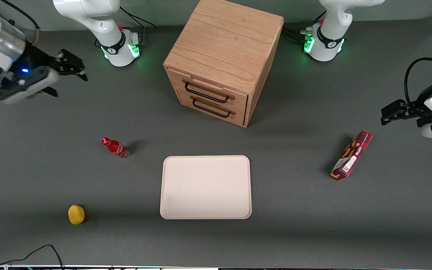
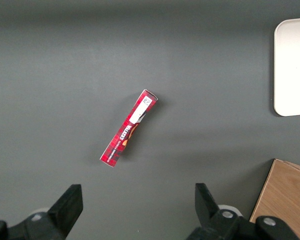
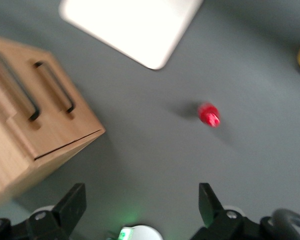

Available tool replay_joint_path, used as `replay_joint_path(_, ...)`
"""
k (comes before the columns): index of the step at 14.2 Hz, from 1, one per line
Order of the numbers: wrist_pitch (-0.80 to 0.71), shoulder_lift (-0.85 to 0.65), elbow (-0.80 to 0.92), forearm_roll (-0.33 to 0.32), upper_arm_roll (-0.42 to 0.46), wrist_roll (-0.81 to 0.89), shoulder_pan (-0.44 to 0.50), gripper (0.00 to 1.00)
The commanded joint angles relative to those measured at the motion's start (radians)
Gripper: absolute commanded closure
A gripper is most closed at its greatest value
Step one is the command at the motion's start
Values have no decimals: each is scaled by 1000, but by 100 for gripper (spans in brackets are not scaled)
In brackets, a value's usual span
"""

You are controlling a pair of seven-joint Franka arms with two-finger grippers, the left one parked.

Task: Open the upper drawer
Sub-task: 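Move the right gripper toward the upper drawer's black handle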

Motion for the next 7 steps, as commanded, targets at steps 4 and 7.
replay_joint_path(4,104,218,87,50,293,-105,15,0)
replay_joint_path(7,191,344,83,44,356,-108,48,0)
